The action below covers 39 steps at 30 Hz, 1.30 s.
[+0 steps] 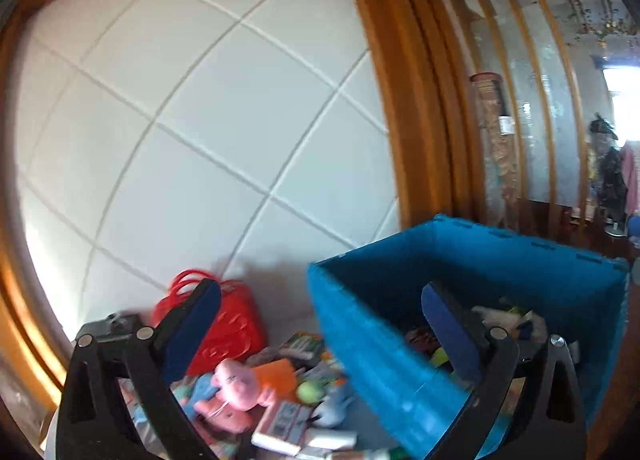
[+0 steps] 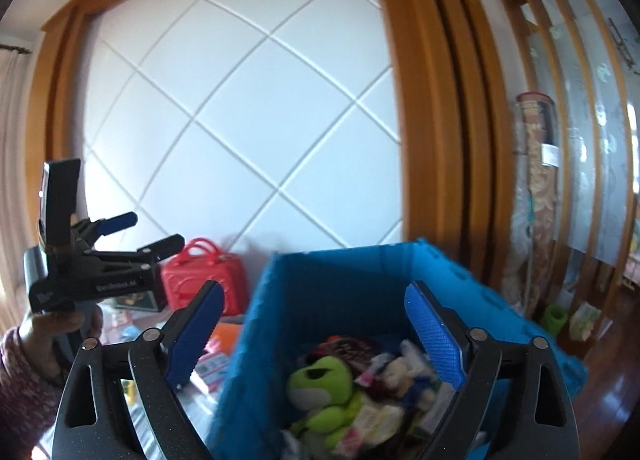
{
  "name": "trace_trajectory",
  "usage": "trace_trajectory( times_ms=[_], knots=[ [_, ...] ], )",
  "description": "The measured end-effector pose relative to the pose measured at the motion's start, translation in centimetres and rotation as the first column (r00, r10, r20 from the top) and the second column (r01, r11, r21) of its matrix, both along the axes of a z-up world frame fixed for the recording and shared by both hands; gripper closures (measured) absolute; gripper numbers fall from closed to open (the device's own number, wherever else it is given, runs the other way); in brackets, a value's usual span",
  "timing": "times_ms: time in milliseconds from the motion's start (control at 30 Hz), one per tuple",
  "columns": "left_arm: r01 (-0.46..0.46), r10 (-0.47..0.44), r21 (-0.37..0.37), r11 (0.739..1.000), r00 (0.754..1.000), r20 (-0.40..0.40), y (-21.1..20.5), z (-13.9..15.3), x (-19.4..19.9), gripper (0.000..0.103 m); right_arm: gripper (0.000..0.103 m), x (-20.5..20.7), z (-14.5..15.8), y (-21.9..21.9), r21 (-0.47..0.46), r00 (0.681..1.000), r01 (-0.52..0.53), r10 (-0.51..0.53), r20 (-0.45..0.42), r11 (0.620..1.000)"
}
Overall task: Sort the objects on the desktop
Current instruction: 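Bring both open tools back from the crate to the table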
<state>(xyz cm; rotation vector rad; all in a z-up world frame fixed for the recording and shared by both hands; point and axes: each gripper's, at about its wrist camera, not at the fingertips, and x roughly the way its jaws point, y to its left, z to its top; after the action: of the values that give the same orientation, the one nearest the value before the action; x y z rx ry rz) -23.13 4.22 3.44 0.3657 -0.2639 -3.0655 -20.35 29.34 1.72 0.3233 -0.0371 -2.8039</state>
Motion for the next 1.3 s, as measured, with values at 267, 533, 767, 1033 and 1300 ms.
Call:
trace_trajectory(
  times_ms=[267, 533, 767, 1033, 1300],
  knots=[
    [-0.202, 0.204, -0.045, 0.978, 0.978, 0.040, -9.7, -3.7, 6.9, 0.000, 0.004, 4.3, -1.4, -10.2, 0.008, 0.989, -0.145, 0.145, 0.007, 0.989],
    [-0.269, 0.274, -0.092, 0.959, 0.960, 0.052, -19.3, -7.1, 13.0, 0.000, 0.004, 5.3, -5.2, -18.1, -0.003, 0.984, -0.127, 0.126, 0.129, 0.992],
    [-0.240, 0.244, -0.064, 0.969, 0.968, 0.057, -22.7, -10.4, 14.2, 0.000, 0.004, 5.4, -11.7, -20.7, 0.051, 0.966, -0.068, 0.052, 0.253, 0.996],
    [-0.106, 0.103, 0.004, 0.994, 0.978, 0.179, -20.6, -16.5, 11.7, 0.000, 0.005, 3.3, -24.7, -21.1, 0.102, 0.858, -0.018, -0.037, 0.512, 0.995],
    [0.012, -0.014, 0.009, 1.000, 0.955, 0.297, -17.3, -22.2, 9.5, 0.000, 0.007, -0.6, -34.2, -19.5, 0.239, 0.753, 0.162, -0.276, 0.597, 0.957]
  ],
)
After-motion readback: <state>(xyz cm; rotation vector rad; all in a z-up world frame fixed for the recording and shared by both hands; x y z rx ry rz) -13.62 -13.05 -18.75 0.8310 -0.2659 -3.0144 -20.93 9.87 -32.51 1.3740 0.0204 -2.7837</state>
